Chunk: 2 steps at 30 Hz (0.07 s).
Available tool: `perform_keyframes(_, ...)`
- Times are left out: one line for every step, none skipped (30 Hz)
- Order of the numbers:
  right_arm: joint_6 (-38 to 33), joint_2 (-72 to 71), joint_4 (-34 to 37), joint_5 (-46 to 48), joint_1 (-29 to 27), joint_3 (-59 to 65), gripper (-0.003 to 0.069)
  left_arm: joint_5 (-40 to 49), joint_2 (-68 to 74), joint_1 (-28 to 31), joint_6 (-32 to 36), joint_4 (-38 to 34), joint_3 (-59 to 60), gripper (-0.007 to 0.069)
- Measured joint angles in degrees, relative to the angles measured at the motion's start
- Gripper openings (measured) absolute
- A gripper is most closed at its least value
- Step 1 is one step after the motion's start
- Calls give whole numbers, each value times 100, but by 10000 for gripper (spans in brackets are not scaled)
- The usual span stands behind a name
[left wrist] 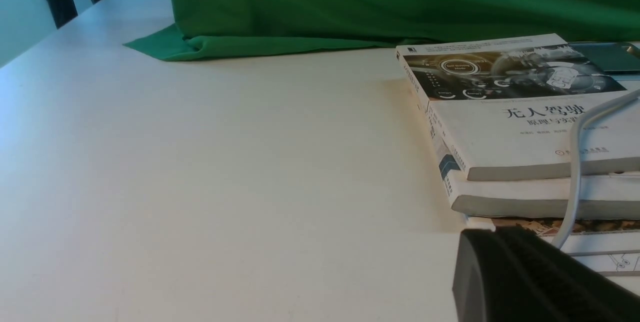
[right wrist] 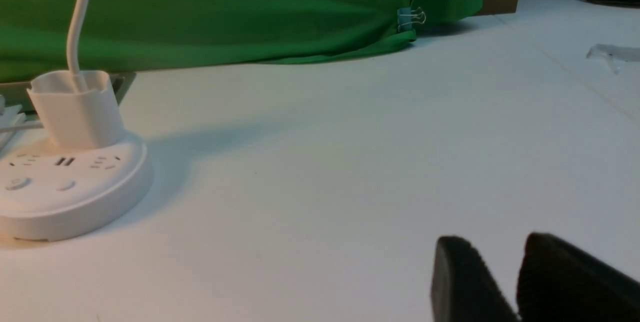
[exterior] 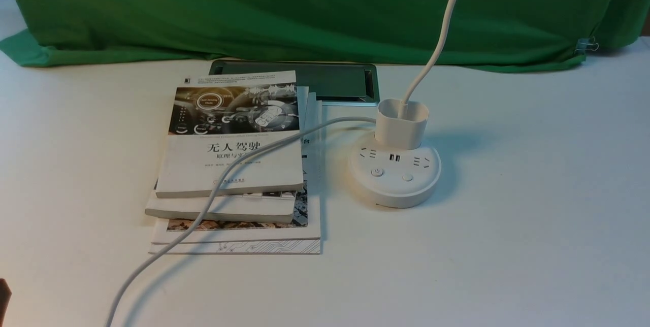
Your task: Turn on the desk lamp on the white desktop with your hand.
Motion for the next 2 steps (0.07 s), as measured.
perform_keyframes(0, 0, 0, 0, 0, 0, 238, 0, 0, 0, 0, 0, 0, 21)
perform_keyframes(0, 0, 0, 0, 0, 0, 238, 0, 0, 0, 0, 0, 0, 21)
